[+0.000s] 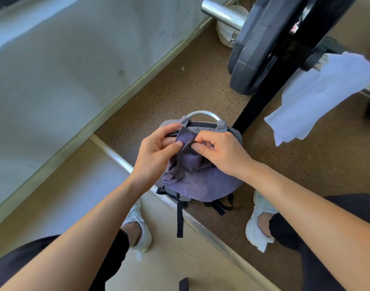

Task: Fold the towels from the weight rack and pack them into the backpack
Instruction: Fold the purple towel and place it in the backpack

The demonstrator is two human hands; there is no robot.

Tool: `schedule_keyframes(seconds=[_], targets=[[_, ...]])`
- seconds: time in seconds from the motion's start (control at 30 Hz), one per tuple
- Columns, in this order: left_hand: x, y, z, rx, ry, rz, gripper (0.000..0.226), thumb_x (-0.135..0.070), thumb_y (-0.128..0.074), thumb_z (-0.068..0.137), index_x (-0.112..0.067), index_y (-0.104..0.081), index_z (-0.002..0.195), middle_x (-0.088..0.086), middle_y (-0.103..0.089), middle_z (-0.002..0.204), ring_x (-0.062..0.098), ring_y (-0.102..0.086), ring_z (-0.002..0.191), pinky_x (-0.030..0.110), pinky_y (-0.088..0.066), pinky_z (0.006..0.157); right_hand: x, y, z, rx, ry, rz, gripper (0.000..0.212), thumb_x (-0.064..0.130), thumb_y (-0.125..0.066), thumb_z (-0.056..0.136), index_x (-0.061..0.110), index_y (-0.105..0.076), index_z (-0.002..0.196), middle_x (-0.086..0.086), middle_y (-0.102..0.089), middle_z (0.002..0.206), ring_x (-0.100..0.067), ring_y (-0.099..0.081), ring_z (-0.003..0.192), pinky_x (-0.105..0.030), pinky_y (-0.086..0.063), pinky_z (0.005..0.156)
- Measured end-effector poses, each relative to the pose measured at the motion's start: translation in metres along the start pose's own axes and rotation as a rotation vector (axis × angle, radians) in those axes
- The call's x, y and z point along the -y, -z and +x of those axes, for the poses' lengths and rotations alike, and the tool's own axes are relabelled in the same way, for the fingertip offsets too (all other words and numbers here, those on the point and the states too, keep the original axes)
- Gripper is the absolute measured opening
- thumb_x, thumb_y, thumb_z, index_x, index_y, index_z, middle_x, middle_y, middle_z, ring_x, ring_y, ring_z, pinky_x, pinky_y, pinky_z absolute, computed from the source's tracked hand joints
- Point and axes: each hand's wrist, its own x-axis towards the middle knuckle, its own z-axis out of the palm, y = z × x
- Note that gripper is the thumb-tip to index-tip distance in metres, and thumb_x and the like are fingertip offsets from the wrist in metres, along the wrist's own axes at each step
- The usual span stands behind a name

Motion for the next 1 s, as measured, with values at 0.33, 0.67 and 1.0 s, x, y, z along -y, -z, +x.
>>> schedule_keyframes(seconds=[0.33, 0.67, 1.0], targets=[[-0.014, -0.007, -0.014, 0.057, -0.219, 0.274, 0.021, -0.007, -0.078, 0.089, -0.025, -0.076, 0.100, -0.018, -0.077, 0.087, -0.004, -0.071, 0.082, 0.017, -0.052, 0.077, 0.012, 0.006, -0.005, -0.115, 0.097, -0.117, 0.025, 0.041, -0.057, 0.095, 0.021, -0.060, 0.081, 0.008, -0.041, 0.049, -0.005, -0.043, 0.049, -0.038, -0.040, 0.051], [-0.006, 0.023, 0.006, -0.295, -0.183, 0.297, 0.009, -0.011, -0.063, 0.100, -0.018, -0.065, 0.094, -0.009, -0.063, 0.079, -0.005, -0.055, 0.070, 0.017, -0.045, 0.071, 0.003, 0.052, -0.013, -0.029, -0.034, -0.134, 0.036, 0.003, -0.070, 0.076, 0.016, -0.067, 0.109, 0.005, -0.060, 0.087, -0.008, -0.056, 0.078, -0.011, -0.044, 0.071], [-0.031, 0.028, -0.042, -0.587, -0.373, 0.231, 0.024, -0.011, -0.052, 0.104, -0.034, -0.050, 0.097, -0.011, -0.054, 0.088, -0.001, -0.052, 0.078, 0.019, -0.043, 0.076, 0.001, 0.091, -0.052, -0.620, -0.155, -0.145, 0.012, 0.013, -0.067, 0.092, 0.016, -0.075, 0.099, 0.004, -0.069, 0.091, -0.008, -0.061, 0.082, -0.031, -0.054, 0.075]])
